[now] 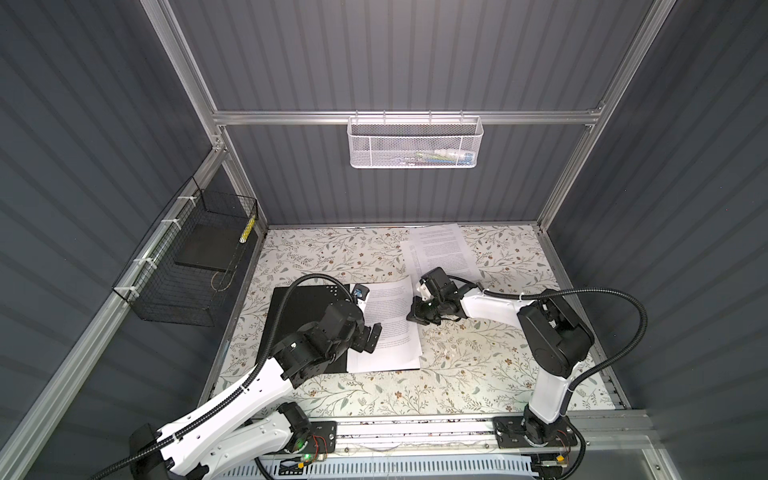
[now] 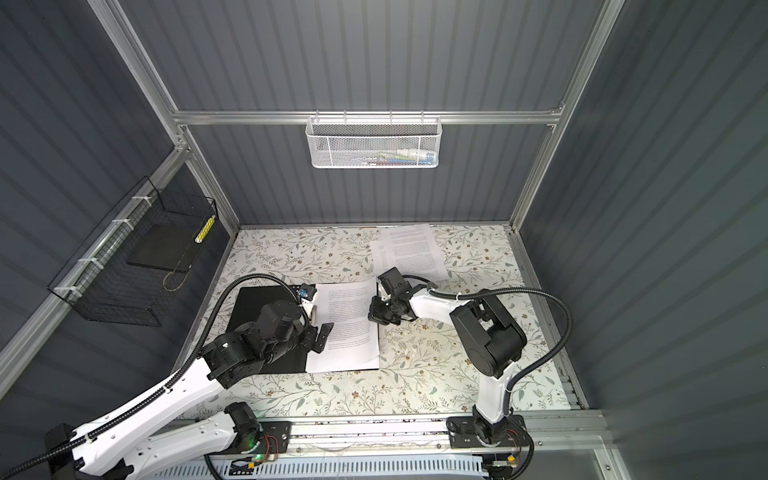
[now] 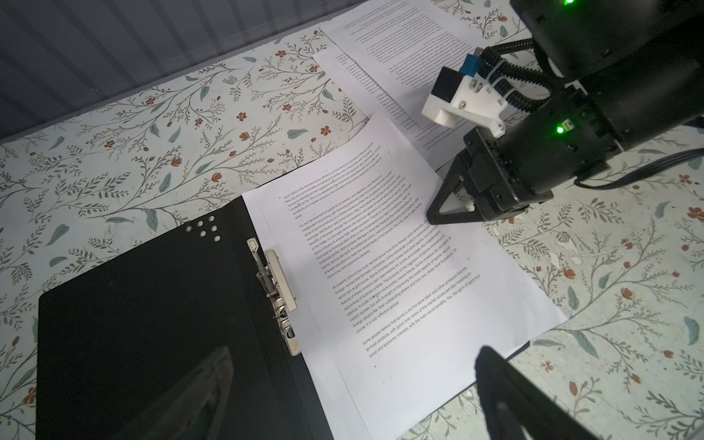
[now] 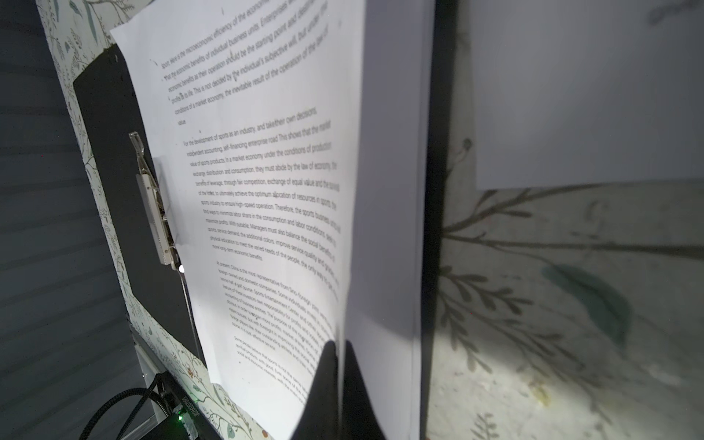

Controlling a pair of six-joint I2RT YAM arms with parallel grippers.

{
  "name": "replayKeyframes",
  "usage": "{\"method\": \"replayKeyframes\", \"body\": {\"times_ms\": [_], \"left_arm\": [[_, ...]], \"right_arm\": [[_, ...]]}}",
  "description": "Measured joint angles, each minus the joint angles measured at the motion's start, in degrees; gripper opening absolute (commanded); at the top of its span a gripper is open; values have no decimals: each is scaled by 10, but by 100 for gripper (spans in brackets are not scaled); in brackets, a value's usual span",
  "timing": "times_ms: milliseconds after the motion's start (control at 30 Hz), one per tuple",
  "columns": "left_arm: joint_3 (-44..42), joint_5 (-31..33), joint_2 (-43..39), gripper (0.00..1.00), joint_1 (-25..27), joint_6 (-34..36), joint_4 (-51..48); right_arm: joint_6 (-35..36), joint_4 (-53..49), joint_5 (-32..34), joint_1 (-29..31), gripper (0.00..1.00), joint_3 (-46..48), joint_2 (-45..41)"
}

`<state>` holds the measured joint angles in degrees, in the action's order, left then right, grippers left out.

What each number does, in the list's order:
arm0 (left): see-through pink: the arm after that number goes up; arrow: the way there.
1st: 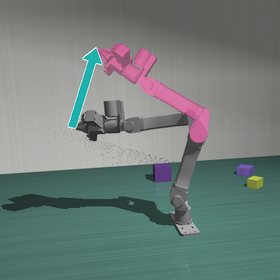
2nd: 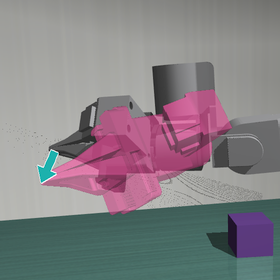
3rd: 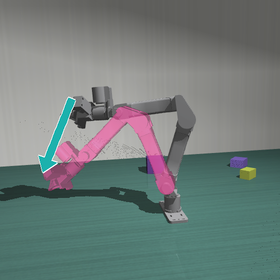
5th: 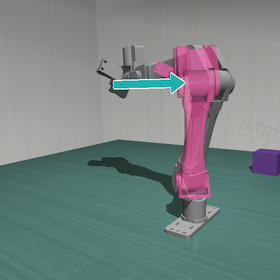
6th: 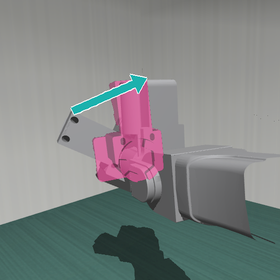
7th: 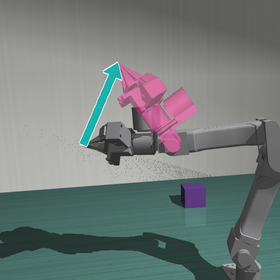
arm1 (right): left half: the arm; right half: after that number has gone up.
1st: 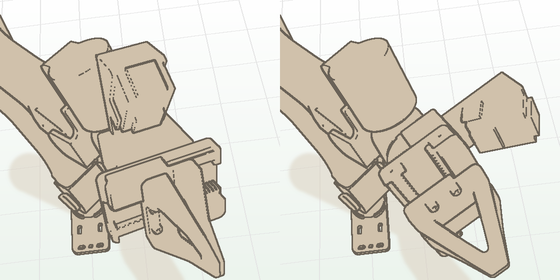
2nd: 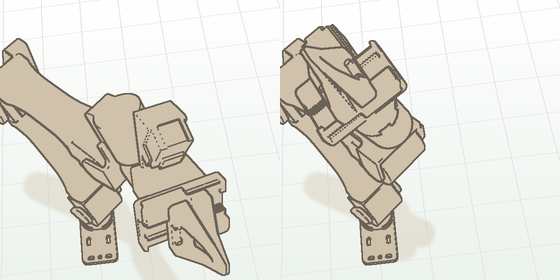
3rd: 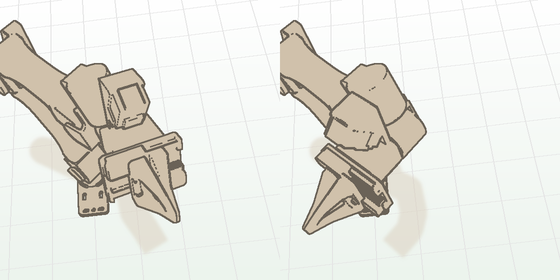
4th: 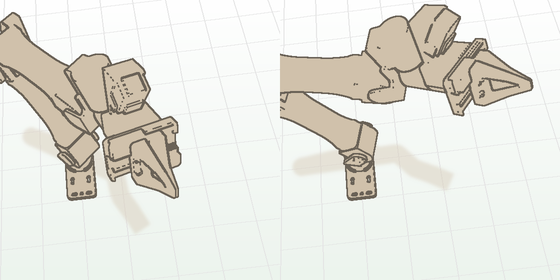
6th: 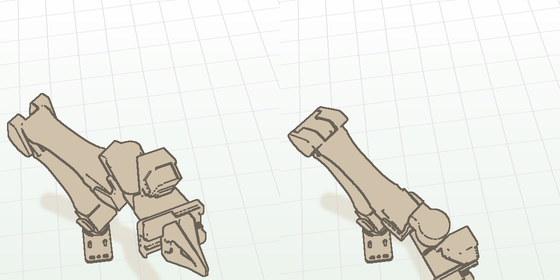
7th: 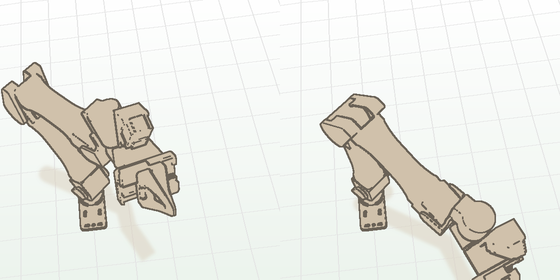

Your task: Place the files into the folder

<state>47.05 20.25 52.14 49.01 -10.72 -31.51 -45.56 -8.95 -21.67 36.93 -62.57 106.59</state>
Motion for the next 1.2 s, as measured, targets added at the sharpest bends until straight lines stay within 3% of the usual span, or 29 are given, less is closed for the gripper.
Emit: {"method": "replayKeyframes", "body": {"times_ms": [1200], "left_arm": [[3, -45, 18, 100, -15, 0, 0]], "right_arm": [[-74, 10, 5, 22, 0, -9, 25]]}}
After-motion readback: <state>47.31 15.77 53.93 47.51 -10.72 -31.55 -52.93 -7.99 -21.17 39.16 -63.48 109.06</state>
